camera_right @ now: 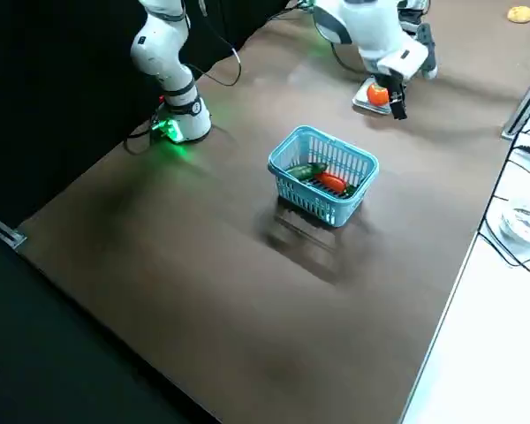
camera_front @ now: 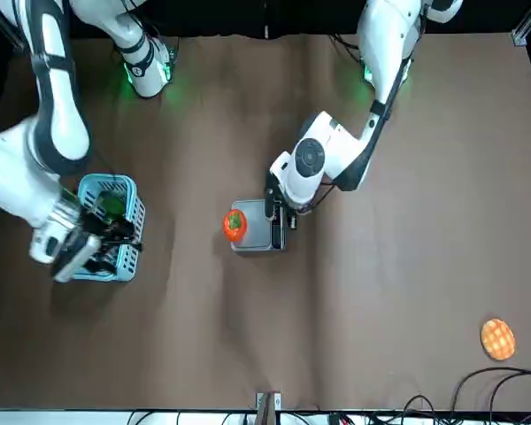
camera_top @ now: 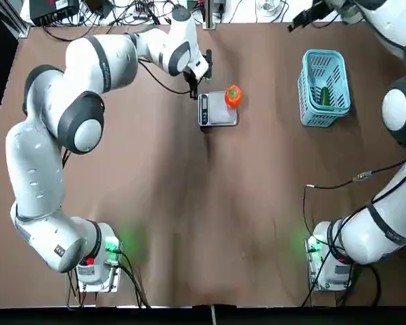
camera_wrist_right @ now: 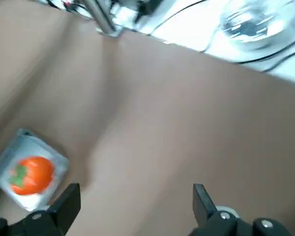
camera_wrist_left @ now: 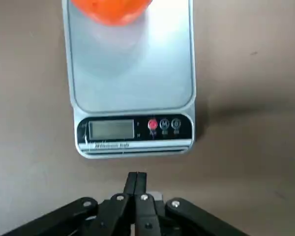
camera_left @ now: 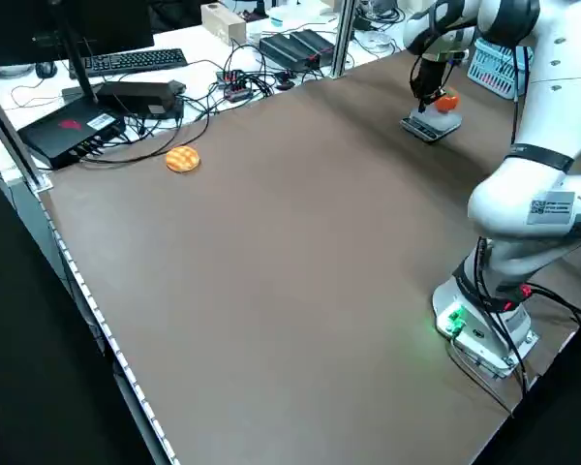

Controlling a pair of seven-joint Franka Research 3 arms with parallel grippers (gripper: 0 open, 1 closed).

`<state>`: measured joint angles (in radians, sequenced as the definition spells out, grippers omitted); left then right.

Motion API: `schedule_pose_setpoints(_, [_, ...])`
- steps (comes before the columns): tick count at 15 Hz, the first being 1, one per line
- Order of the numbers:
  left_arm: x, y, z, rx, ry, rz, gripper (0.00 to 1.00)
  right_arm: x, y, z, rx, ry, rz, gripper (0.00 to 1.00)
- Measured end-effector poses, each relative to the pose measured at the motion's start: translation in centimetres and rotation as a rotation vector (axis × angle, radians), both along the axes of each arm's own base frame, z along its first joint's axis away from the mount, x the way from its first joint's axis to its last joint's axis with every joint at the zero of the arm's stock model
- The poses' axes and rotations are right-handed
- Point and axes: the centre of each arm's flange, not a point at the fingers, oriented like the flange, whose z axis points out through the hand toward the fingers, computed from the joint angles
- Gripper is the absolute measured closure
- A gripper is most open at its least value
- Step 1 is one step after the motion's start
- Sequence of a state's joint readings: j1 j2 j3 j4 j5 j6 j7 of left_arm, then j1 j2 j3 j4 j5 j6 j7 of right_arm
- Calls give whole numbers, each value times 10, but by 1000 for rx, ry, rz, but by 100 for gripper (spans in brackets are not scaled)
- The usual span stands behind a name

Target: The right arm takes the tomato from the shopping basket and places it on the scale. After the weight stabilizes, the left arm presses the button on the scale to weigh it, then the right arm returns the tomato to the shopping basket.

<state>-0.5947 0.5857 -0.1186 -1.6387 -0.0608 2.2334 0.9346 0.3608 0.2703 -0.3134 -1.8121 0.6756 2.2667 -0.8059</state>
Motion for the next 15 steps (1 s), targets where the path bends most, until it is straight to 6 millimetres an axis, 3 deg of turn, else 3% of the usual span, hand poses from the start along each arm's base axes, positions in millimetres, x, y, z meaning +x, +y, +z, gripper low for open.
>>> schedule_pose_setpoints(4, [-7,-15,-17,-10,-11,-1,99,6,-47,68,-194,-86,38,0])
schedule_pose_setpoints(7, [-12,-22,-30,-8,-6,0,99,-6,-66,100,-268,24,50,0])
schedule_pose_setpoints(8, [-11,-24,-39,-13,-11,2,99,-22,-70,118,-325,151,-41,0])
schedule_pose_setpoints(11, [-10,-27,-52,-26,-24,5,99,-40,-60,135,-332,267,-237,0])
schedule_pose_setpoints(15, [-13,-32,-63,-22,-17,-1,99,-54,-44,133,-343,373,-371,0])
